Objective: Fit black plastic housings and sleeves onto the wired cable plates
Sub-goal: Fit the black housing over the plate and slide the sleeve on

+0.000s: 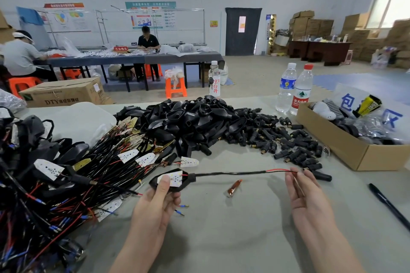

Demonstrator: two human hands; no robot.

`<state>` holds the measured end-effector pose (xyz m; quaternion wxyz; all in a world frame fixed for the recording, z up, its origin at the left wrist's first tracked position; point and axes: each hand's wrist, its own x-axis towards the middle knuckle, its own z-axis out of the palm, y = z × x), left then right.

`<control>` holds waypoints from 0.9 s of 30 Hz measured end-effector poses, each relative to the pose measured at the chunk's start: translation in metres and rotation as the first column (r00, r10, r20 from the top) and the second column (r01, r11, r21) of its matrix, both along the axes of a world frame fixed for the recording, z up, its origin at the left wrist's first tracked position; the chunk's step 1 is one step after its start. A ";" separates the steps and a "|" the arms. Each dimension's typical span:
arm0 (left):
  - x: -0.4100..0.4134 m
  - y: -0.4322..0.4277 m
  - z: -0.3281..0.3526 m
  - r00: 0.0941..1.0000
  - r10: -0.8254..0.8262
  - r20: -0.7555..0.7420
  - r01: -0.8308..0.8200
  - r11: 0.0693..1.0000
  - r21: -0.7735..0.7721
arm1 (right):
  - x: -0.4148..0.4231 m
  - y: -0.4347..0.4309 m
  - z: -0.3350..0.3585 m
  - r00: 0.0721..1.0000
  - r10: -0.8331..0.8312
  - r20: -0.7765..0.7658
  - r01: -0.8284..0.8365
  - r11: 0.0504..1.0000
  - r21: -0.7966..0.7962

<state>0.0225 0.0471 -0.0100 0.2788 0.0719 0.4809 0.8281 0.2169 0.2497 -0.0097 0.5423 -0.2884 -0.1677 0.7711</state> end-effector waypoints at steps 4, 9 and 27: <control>0.002 0.003 -0.006 1.000 -0.013 -0.013 0.012 0.997 -0.070 | 0.005 0.005 0.000 1.000 -0.030 0.006 0.030 1.000 -0.009; 0.002 0.004 -0.008 0.996 0.030 -0.080 -0.041 0.989 -0.141 | 0.006 0.004 0.000 0.999 -0.019 0.026 0.020 1.000 -0.020; 0.004 -0.019 -0.001 0.356 -0.022 -0.934 -0.714 0.638 -0.288 | -0.031 -0.046 0.008 0.882 0.442 0.166 -0.468 0.866 0.178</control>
